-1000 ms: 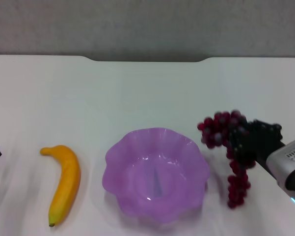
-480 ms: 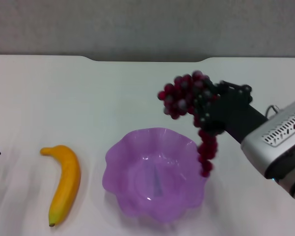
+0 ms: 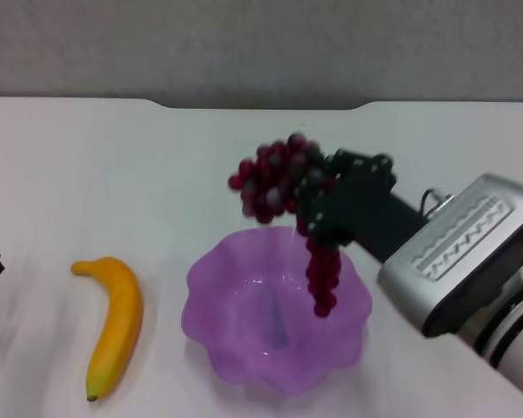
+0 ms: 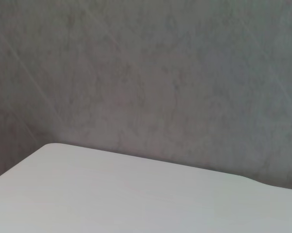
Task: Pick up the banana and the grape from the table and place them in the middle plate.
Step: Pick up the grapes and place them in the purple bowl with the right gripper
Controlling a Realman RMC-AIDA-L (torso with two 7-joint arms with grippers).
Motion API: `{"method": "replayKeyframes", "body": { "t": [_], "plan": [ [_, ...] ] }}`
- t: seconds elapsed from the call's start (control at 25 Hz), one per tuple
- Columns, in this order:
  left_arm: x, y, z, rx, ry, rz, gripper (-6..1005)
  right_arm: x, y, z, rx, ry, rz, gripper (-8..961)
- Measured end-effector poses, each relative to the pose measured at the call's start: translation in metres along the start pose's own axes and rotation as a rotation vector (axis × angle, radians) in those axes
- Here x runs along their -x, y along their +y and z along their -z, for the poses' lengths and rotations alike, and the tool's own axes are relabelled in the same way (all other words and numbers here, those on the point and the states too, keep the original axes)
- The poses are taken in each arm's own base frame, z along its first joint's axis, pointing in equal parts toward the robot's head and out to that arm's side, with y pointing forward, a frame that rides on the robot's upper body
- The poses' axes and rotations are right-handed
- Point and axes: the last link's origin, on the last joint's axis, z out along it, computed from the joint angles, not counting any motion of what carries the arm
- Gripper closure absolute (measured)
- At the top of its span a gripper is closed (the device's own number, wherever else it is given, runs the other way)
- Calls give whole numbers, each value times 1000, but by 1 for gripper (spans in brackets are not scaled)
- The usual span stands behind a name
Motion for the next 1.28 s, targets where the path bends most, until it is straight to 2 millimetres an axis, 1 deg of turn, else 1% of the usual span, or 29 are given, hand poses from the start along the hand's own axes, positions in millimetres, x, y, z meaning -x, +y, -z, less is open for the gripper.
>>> {"method": "replayKeyframes", "body": {
  "t": [0.16,0.36,0.52,0.76,1.04,1.28],
  "plan": [
    [0,0,0,1,0,0,91,-10,9,-1,28,27,-11,753],
    [0,0,0,1,0,0,91,-21,13,1,40,60,-14,753],
    [0,0,0,0,-3,-1,92,-42,14,3,40,118,-49,754],
    [0,0,-1,0,-4,-1,92,-63,17,1,48,169,-73,754],
    [0,1,-1,0,-7,-1,92,-77,20,0,69,211,-75,755],
    [1,0,-1,-1,-8,-1,92,-88,18,-3,71,245,-92,755]
  ]
}}
